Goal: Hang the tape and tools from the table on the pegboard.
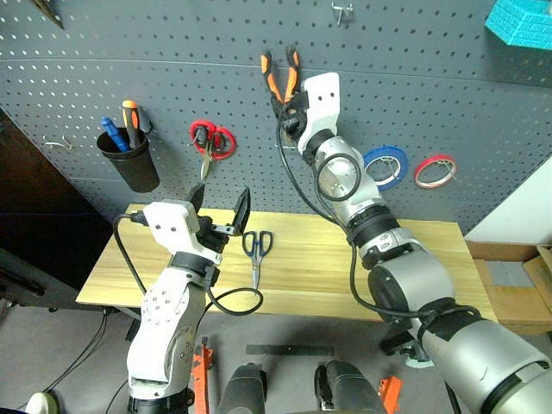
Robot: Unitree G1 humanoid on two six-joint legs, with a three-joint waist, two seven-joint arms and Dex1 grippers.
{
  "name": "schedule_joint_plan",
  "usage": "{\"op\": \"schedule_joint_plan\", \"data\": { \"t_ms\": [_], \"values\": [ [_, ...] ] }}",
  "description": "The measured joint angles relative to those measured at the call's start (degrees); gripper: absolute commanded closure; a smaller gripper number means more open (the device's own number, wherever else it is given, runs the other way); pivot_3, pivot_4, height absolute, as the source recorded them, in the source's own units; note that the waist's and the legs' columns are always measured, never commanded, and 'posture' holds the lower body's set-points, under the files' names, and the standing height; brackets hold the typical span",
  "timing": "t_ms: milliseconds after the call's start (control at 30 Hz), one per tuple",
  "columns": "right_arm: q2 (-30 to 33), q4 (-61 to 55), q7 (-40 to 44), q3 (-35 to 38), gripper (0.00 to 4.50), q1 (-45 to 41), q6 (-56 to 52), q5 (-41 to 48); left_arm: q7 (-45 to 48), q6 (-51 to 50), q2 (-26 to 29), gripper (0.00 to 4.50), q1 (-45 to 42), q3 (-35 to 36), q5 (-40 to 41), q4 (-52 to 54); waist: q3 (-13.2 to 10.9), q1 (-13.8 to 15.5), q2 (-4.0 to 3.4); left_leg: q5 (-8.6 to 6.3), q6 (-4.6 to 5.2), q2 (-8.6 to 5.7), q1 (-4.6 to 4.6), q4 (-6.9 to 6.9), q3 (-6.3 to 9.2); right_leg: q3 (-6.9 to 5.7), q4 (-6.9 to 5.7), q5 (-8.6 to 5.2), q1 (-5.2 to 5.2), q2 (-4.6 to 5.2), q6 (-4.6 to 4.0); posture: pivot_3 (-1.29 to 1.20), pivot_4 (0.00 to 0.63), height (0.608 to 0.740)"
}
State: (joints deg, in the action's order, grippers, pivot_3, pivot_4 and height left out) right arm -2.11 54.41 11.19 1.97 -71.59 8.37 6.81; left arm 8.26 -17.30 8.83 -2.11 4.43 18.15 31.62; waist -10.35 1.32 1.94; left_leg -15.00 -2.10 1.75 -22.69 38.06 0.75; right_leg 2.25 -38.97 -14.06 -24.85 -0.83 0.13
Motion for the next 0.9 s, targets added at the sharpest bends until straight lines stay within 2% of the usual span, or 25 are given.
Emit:
{"op": "schedule_joint_plan", "data": {
  "t_ms": [200, 500, 700, 900],
  "values": [
    [-0.18, 0.81, -0.27, 0.38, 2.65, -1.9, 1.29, 0.0, -0.08, -2.44, -0.07, 0.0, 0.24, -0.05, 1.22, 0.45, -1.82, -0.21, -0.14, 0.0, 0.01, 0.09, -0.02, -0.01, 0.23, -0.03, -0.02, 0.01, -0.04, 0.1, -0.03, 0.12, 0.26, 0.74],
    [-0.43, 3.11, -1.2, 1.23, 2.65, -3.09, 2.39, -0.05, -0.25, -5.11, 1.09, 0.0, 1.95, 0.94, 2.1, 3.29, -3.45, -0.3, -0.16, 0.38, 0.62, 0.06, -0.01, 0.0, 0.38, -0.26, -0.02, 0.15, 0.0, 0.08, -0.16, 0.17, 0.265, 0.74],
    [-1.39, 0.27, -1.19, 0.27, 2.65, 5.61, 2.0, -1.23, -0.73, -6.19, 1.18, 0.0, 3.8, 2.39, 2.17, 6.34, -3.66, 0.15, -0.3, 0.39, 0.64, 0.12, -0.15, -0.08, 0.57, -0.37, 0.04, 0.26, -0.06, 0.1, -0.37, 0.19, 0.262, 0.74],
    [-0.87, -1.28, -1.76, -1.02, 2.65, 5.93, 0.68, -3.16, -1.34, -6.5, 1.17, 0.0, 4.03, 2.65, 2.17, 7.11, -3.72, 0.18, -0.35, 0.39, 0.63, 0.06, -0.16, -0.09, 0.6, -0.37, 0.08, 0.14, -0.05, 0.11, -0.16, 0.18, 0.259, 0.74]
  ]
}}
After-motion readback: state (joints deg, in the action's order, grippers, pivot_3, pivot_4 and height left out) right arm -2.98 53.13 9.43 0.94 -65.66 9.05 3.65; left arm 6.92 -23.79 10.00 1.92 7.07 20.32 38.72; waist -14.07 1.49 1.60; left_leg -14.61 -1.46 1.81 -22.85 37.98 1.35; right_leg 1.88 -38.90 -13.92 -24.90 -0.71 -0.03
